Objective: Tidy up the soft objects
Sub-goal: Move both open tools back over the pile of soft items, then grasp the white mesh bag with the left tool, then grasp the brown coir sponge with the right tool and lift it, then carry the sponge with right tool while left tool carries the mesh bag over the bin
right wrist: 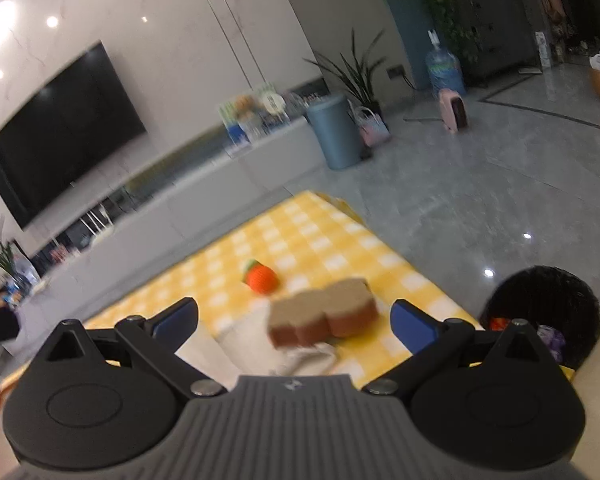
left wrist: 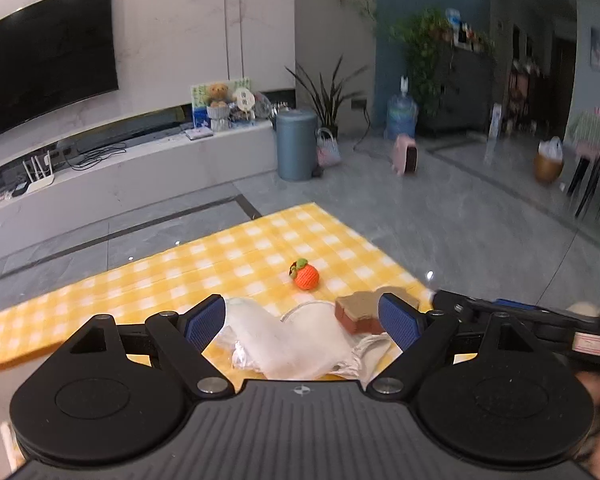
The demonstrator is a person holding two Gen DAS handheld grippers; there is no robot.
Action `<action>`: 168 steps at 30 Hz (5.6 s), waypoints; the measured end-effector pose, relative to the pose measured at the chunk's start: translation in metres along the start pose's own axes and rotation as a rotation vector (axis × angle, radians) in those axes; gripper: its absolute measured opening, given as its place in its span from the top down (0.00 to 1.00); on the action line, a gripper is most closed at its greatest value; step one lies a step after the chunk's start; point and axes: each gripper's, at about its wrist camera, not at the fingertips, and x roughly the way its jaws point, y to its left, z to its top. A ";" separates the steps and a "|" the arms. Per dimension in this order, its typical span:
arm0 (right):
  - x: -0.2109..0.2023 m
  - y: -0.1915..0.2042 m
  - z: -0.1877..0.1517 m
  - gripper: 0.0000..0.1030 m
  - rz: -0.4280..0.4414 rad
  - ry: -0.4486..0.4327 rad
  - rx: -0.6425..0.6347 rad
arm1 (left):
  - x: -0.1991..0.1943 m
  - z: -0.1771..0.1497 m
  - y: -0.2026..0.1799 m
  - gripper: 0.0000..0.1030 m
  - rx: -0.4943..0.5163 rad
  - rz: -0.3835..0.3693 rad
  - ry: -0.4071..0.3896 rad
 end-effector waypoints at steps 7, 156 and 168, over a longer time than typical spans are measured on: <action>0.021 -0.019 -0.004 0.02 -0.055 0.075 0.041 | 0.081 -0.012 -0.013 0.02 0.008 0.109 0.138; 0.008 0.018 0.037 0.32 0.130 -0.116 -0.948 | 0.041 0.001 0.049 0.99 -0.103 -0.306 0.236; -0.049 0.094 0.028 0.32 0.239 -0.179 -0.957 | -0.026 0.029 0.086 0.99 -0.163 -0.233 0.123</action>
